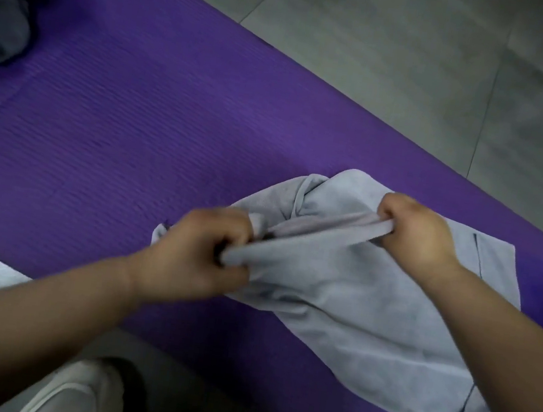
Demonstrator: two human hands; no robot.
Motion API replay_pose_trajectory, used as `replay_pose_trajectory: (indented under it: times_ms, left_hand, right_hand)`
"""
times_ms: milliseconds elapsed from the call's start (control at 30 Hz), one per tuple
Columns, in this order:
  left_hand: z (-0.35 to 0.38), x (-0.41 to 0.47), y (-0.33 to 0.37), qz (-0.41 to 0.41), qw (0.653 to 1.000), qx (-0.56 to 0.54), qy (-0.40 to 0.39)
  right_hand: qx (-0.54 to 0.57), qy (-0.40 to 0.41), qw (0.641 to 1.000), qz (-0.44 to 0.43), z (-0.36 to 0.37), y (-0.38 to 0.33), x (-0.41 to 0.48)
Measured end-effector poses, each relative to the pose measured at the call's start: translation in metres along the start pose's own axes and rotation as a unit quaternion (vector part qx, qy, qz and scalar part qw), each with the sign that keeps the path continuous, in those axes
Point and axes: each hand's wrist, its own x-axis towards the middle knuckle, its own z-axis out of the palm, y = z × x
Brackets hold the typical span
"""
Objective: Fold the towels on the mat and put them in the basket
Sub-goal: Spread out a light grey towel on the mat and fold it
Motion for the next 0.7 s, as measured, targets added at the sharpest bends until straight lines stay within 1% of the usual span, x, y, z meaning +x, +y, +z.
replay_pose_trajectory:
  times_ms: [67,100,133,167,200,267,300,333,367,400,433,467,533,600,667,700]
  left_hand:
    - [-0.02,0.017,0.004,-0.067,0.993,0.051,0.083]
    - [-0.032,0.024,0.004,-0.099,0.985,0.091,0.108]
    - [-0.045,0.028,0.003,-0.13,0.976,0.134,0.111]
    - [-0.059,0.029,-0.001,-0.17,0.964,0.185,0.09]
    - [-0.074,0.028,-0.008,-0.215,0.943,0.247,0.052]
    - [-0.101,0.018,-0.027,-0.297,0.883,0.362,-0.049]
    - [-0.113,0.01,-0.038,-0.326,0.864,0.376,-0.078]
    - [-0.124,0.003,-0.048,-0.351,0.867,0.345,-0.073]
    - [-0.136,-0.005,-0.056,-0.379,0.885,0.268,-0.036]
    - [-0.146,-0.012,-0.063,-0.405,0.899,0.166,0.025]
    - [-0.156,-0.02,-0.071,-0.416,0.901,0.075,0.095]
    - [-0.166,-0.027,-0.077,-0.415,0.895,0.002,0.162]
    - [-0.184,-0.04,-0.091,-0.405,0.865,-0.103,0.277]
    - [-0.203,-0.049,-0.105,-0.397,0.829,-0.13,0.37]
    - [-0.219,-0.057,-0.116,-0.4,0.8,-0.101,0.436]
    - [-0.226,-0.061,-0.12,-0.401,0.791,-0.08,0.456]
  right_hand:
    - [-0.012,0.024,0.999,0.041,-0.022,-0.004,0.012]
    - [-0.023,0.046,0.997,0.056,-0.033,-0.008,0.021]
    - [-0.033,0.06,0.995,0.069,-0.044,-0.015,0.032]
    - [-0.043,0.069,0.994,0.079,-0.054,-0.022,0.043]
    - [-0.055,0.074,0.992,0.085,-0.064,-0.031,0.056]
    - [-0.081,0.084,0.99,0.081,-0.078,-0.05,0.084]
    - [-0.089,0.093,0.988,0.079,-0.083,-0.062,0.099]
    - [-0.096,0.1,0.987,0.077,-0.088,-0.075,0.115]
    - [-0.103,0.099,0.987,0.076,-0.091,-0.088,0.131]
    - [-0.111,0.09,0.987,0.072,-0.093,-0.103,0.147]
    - [-0.121,0.078,0.987,0.069,-0.095,-0.117,0.163]
    - [-0.133,0.066,0.987,0.065,-0.094,-0.133,0.179]
    - [-0.157,0.053,0.985,0.055,-0.088,-0.164,0.208]
    - [-0.172,0.058,0.982,0.058,-0.079,-0.197,0.236]
    - [-0.139,0.076,0.986,0.06,-0.069,-0.228,0.263]
    - [-0.106,0.087,0.989,0.056,-0.064,-0.242,0.276]
